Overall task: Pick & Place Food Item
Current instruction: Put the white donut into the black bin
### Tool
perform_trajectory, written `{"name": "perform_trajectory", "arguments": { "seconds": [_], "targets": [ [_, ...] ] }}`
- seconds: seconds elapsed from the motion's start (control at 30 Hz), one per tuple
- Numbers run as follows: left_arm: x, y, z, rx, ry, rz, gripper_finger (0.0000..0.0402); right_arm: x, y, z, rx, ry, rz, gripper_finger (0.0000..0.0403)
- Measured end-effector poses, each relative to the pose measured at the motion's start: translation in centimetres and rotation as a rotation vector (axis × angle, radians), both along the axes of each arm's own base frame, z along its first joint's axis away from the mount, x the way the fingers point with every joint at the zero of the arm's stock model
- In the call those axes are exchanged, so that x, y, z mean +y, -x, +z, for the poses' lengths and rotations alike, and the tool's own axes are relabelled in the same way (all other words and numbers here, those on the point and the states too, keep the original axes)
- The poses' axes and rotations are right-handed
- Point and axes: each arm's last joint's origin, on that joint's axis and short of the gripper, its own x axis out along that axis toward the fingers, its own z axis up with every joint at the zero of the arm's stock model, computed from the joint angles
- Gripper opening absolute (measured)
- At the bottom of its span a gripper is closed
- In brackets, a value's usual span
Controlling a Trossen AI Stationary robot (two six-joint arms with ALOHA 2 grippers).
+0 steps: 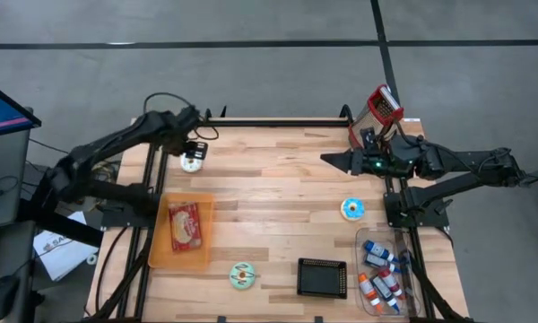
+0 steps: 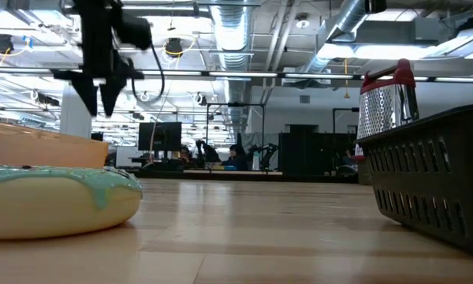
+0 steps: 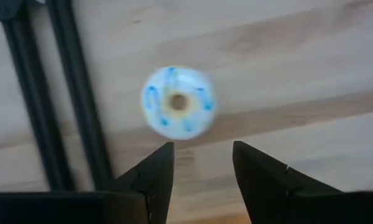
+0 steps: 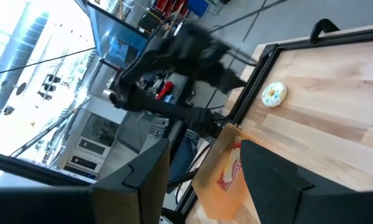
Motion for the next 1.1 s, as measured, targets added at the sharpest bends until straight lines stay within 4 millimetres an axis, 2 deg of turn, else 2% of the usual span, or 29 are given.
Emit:
{"name": "perform_trajectory", "arguments": {
  "seconds": [0.2,0.43,0.57,0.77,0.9,1.1],
  "targets": [
    [3.2,-0.2,-3.2,0.158,0.104,0.001,0.0177,0.4,0.0,0.0,-0.001,0.013,0.010,0.0189],
    [4.9,-0.8,-5.6,0.220,0.162,-0.001,0.0198,1.2,0.1,0.3,-0.026,0.023,-0.017,0.0189],
    [5.2,-0.8,-6.4,0.241,0.185,0.002,0.0200,1.4,0.2,0.3,-0.026,0.023,-0.011,0.0189],
    [4.8,0.7,-8.4,0.256,0.237,0.068,0.0198,1.4,0.2,0.3,-0.028,0.016,-0.012,0.0189],
    [4.5,1.1,-9.8,0.172,0.286,0.085,0.0198,1.4,0.2,0.3,-0.028,0.016,-0.013,0.0189],
    [4.4,1.2,-10.3,0.149,0.274,0.110,0.0194,1.5,0.2,0.3,-0.033,-0.004,-0.012,0.0189]
  ]
}}
